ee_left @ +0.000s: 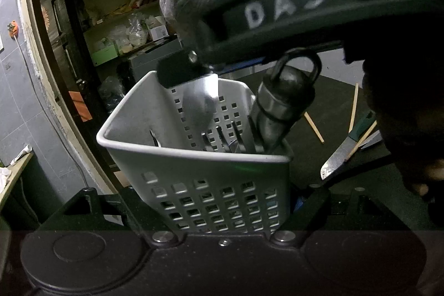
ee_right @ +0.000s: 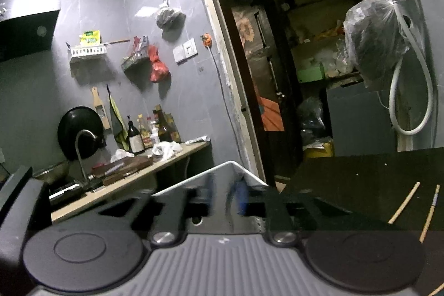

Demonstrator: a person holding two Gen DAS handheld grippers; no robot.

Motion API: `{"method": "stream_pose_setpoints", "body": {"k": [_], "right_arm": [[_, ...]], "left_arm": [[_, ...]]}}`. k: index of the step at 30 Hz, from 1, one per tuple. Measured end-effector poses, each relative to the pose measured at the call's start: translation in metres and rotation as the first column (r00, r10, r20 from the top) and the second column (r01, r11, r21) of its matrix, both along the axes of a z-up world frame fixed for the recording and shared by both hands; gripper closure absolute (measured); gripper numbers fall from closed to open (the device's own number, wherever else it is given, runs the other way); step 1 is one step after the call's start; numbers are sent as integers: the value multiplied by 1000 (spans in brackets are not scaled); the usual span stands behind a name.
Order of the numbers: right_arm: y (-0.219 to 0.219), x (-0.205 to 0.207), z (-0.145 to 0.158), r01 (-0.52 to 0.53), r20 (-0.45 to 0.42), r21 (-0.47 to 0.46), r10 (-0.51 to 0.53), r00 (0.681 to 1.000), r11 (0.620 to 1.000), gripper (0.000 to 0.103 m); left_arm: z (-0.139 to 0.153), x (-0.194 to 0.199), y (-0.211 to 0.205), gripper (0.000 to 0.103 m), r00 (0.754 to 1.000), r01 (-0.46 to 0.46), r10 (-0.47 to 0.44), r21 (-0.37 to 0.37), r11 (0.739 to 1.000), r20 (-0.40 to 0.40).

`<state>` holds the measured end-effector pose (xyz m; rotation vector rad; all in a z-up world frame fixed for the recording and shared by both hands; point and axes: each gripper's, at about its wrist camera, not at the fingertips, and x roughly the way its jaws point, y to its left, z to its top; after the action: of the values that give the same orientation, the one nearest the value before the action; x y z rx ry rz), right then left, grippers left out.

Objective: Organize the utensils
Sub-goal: 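Carry the grey spoon over the caddy and drop it in with the right gripper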

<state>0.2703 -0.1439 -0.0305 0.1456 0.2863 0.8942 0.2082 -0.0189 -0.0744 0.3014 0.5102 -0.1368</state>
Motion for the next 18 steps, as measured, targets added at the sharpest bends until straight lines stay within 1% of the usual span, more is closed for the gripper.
{"method": "stream_pose_setpoints", "body": {"k": [1, 2, 3, 4, 6, 7, 9, 10, 12, 14, 16, 18], "right_arm": [[-1, -1, 1, 0, 5, 3, 0, 1000, 1000, 59], [-1, -3, 2, 2, 9, 2, -2, 1000, 1000, 54], [-2, -5, 4, 4, 16, 2, -4, 1000, 1000, 47], [-3, -7, 7, 10, 26, 4, -10, 1000, 1000, 43], [-6, -10, 13, 27, 46, 13, -28, 999, 1000, 31], [-9, -11, 17, 42, 55, 22, -43, 998, 999, 27], [-17, -13, 25, 86, 69, 44, -89, 994, 995, 11], [-22, -14, 28, 118, 75, 53, -122, 990, 992, 7], [-32, -14, 31, 171, 71, 63, -176, 982, 983, 2], [-44, -15, 30, 228, 54, 65, -231, 971, 972, 0], [-57, -16, 25, 291, 32, 47, -292, 956, 956, 0], [-70, -15, 16, 357, -9, 16, -357, 934, 934, 0]], "left_arm": [[0, 0, 0, 20, 1000, 1, -1, 1, 1000, 0], [0, 1, -1, 20, 1000, 2, -2, 1, 1000, 1], [0, 0, -1, 20, 1000, 2, -2, 1, 1000, 0], [0, 1, -1, 20, 1000, 2, -2, 0, 1000, 1], [-1, 0, -2, 20, 1000, 3, -3, 1, 1000, 2], [-1, -1, -2, 20, 1000, 3, -3, 0, 1000, 3], [-1, 0, -2, 20, 1000, 3, -3, -1, 1000, 0], [-1, -1, -1, 20, 1000, 3, -3, -2, 1000, 0], [-1, -1, -1, 20, 1000, 5, -5, -2, 1000, -1], [0, -2, -1, 20, 1000, 8, -8, -1, 1000, -2], [0, -1, -1, 20, 1000, 12, -12, 2, 1000, -4], [0, -1, -1, 20, 1000, 12, -12, 3, 1000, -6]]}}
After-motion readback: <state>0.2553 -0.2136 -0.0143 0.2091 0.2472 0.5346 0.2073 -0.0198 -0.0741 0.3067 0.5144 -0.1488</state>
